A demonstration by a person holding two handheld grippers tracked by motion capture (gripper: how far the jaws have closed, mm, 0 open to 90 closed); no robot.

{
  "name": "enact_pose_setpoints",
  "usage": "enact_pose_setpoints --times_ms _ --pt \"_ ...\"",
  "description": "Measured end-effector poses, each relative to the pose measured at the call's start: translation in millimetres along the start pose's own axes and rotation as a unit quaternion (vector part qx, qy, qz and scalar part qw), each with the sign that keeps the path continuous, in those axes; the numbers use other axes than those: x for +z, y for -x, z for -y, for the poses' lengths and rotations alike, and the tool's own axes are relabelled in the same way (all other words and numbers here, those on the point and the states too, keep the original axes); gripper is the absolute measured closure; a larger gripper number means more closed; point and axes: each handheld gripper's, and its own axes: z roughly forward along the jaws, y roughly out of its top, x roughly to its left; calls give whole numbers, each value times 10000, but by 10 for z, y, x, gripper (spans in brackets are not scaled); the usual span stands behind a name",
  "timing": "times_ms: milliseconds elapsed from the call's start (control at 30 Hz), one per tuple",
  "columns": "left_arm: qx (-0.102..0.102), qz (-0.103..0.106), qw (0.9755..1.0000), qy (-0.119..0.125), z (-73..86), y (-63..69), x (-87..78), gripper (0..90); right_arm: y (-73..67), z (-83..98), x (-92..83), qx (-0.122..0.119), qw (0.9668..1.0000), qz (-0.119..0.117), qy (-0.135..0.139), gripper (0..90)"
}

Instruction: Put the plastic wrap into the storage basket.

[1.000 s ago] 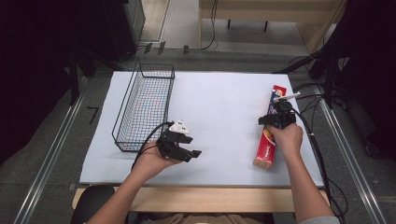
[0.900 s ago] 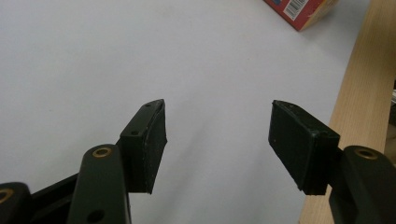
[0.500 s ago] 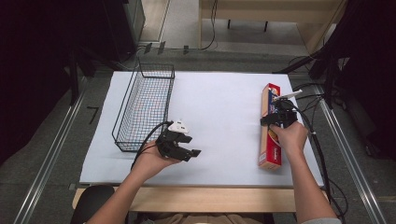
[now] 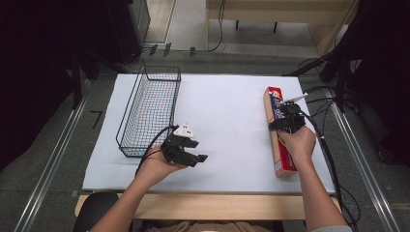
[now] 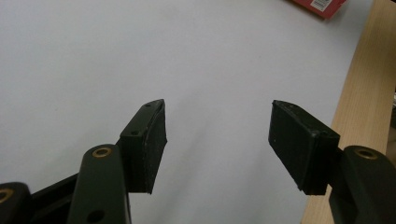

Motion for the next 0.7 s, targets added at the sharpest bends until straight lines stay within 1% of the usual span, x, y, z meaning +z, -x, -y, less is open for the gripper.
enact_pose_setpoints --times_ms 67,100,167,200,300,367,400,433,467,567,600,633,667,700 --pt "11 25 10000 15 -1 1 -1 375 8 -5 -6 -54 10000 -24 -3 395" --pt "12 33 10000 18 -1 -1 -3 373 8 -7 -10 -139 9999 -49 -3 408" --pt "13 27 10000 -7 -2 -11 -9 371 -28 -13 -23 -413 9991 60 -27 416" --pt "17 44 10000 -13 -2 -17 -12 369 -46 -24 -42 -497 9988 43 -37 416" --pt "17 71 10000 20 -2 -29 -26 360 -70 -44 -113 -639 9977 -192 90 419" --pt "62 60 10000 21 -2 -34 -45 357 -121 -50 -193 -914 9954 -262 155 419" --pt "62 60 10000 21 -2 -34 -45 356 -139 -49 -217 -1049 9939 -290 203 418" --pt "33 88 9999 53 1 -34 -55 355 -178 -43 -265 -1245 9913 -374 187 418" --pt "57 100 9999 31 0 -35 -61 354 -202 -36 -287 -1352 9896 -446 217 418" --pt "139 107 9998 -38 -11 -40 -79 349 -303 -3 -354 -1723 9826 -640 272 418" --pt "158 107 9998 -33 -14 -32 -89 346 -335 2 -370 -1831 9799 -750 253 418" --pt "197 114 9997 -38 -16 -26 -99 345 -374 15 -388 -1991 9760 -851 239 418" --pt "236 103 9997 -47 -19 -22 -113 344 -409 29 -397 -2107 9730 -915 231 418" --pt "236 103 9997 -47 -19 -22 -113 341 -409 29 -397 -2107 9730 -915 231 418"
